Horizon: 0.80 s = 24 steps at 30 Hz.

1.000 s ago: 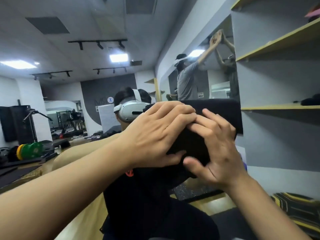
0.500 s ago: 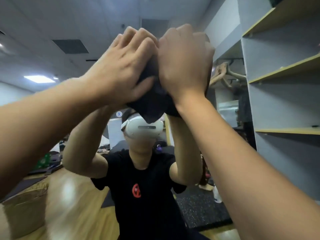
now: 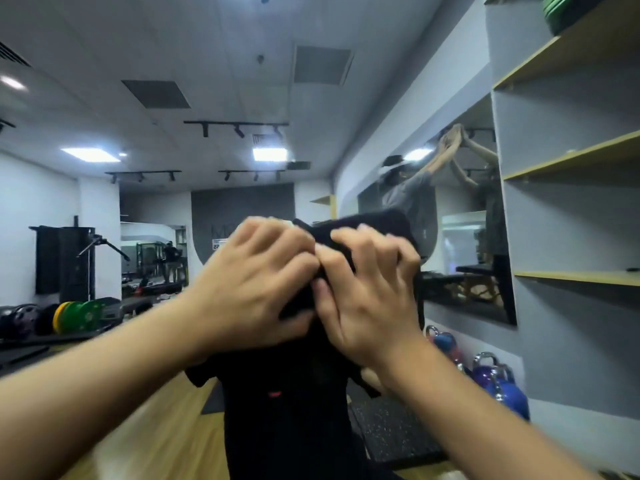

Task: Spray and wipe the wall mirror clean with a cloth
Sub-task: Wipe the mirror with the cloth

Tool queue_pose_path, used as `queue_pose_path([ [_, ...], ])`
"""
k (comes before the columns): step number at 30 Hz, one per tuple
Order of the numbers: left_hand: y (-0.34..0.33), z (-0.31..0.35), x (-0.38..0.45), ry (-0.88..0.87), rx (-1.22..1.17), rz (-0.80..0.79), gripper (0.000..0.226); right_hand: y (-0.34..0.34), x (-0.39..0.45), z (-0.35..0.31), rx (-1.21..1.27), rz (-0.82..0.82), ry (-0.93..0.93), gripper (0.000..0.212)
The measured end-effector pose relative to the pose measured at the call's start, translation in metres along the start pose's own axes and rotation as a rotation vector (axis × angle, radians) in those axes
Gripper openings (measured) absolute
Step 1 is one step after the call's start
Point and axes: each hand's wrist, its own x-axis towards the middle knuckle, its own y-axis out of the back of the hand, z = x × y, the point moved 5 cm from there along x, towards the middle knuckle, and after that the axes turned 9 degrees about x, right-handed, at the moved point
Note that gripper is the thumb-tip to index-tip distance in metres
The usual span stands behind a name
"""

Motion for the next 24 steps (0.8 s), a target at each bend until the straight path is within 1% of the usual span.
queue_pose_path([
  [2,0.003,-0.039,0.020,0.007,0.066,-0.001,0.033,-0.004,0.049,0.007,0.011,0.006,0.034,0.039],
  [4,0.008,-0.087,0.043,0.055,0.155,-0.001,0.035,-0.012,0.105,0.015,0.012,0.033,0.024,0.037],
  [6,0.014,-0.129,0.063,0.108,0.195,0.001,0.037,-0.020,0.152,0.017,0.004,0.046,-0.042,0.039],
  [8,0.018,-0.149,0.068,0.183,0.187,0.004,0.040,-0.028,0.176,0.015,-0.012,0.047,-0.125,0.041],
  [10,0.019,-0.148,0.059,0.257,0.173,0.036,0.041,-0.033,0.171,0.007,-0.017,0.070,-0.163,0.041],
  [13,0.019,-0.129,0.032,0.349,0.143,0.040,0.041,-0.034,0.141,-0.011,-0.013,0.095,-0.111,0.040],
  [16,0.021,-0.106,0.004,0.380,0.154,0.050,0.041,-0.035,0.116,-0.027,0.031,0.061,-0.081,0.039],
  [19,0.026,-0.086,-0.020,0.417,0.134,0.064,0.049,-0.034,0.093,-0.040,0.101,0.068,-0.074,0.037],
  [24,0.027,-0.053,-0.055,0.397,0.131,0.078,0.029,-0.032,0.050,-0.058,0.139,0.056,-0.078,0.034],
])
